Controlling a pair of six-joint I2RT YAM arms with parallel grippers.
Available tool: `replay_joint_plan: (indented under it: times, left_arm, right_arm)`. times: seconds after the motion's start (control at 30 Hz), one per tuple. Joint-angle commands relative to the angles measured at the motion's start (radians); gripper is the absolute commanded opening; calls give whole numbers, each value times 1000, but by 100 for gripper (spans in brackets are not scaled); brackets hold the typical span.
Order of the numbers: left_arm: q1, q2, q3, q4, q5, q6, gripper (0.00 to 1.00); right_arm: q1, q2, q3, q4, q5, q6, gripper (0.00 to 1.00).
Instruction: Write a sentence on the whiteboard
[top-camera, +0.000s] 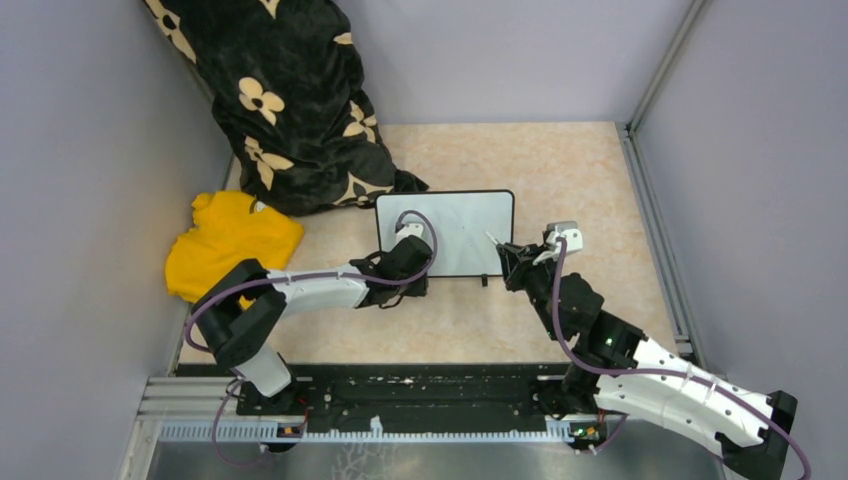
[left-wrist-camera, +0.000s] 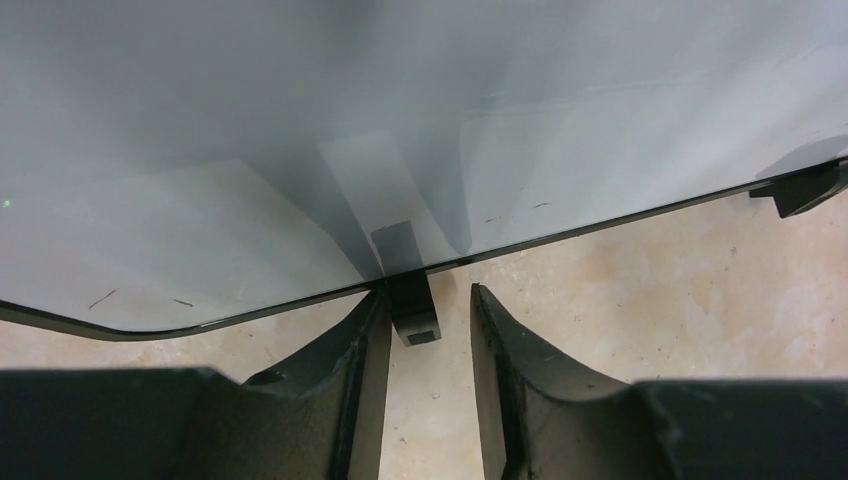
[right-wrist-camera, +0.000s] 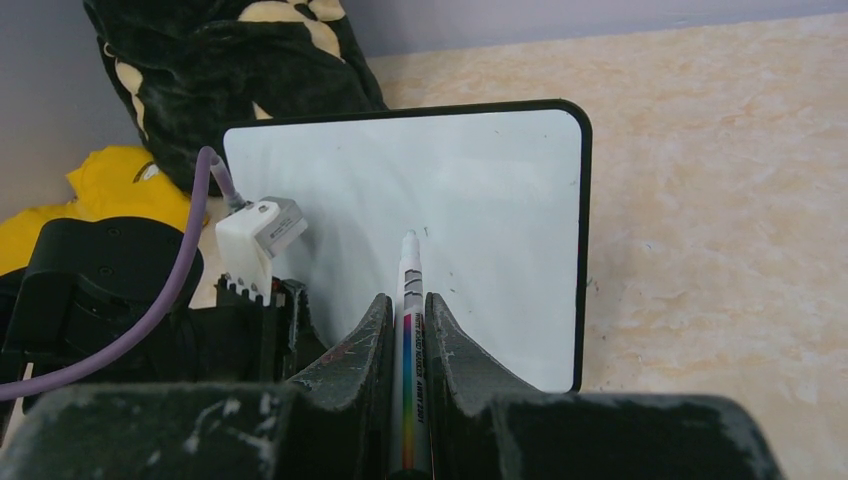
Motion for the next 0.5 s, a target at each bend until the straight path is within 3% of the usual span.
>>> replay_joint_plan:
  times: [0.0,0.47]
  left_arm:
    - [-16,16,28,16,-17,6,38]
    - [-75,12,6,-9,-47,-22,24]
  right_arm:
    - [0,-2,7,37,14,-3,0]
    - [0,-18,11,31,13,10,0]
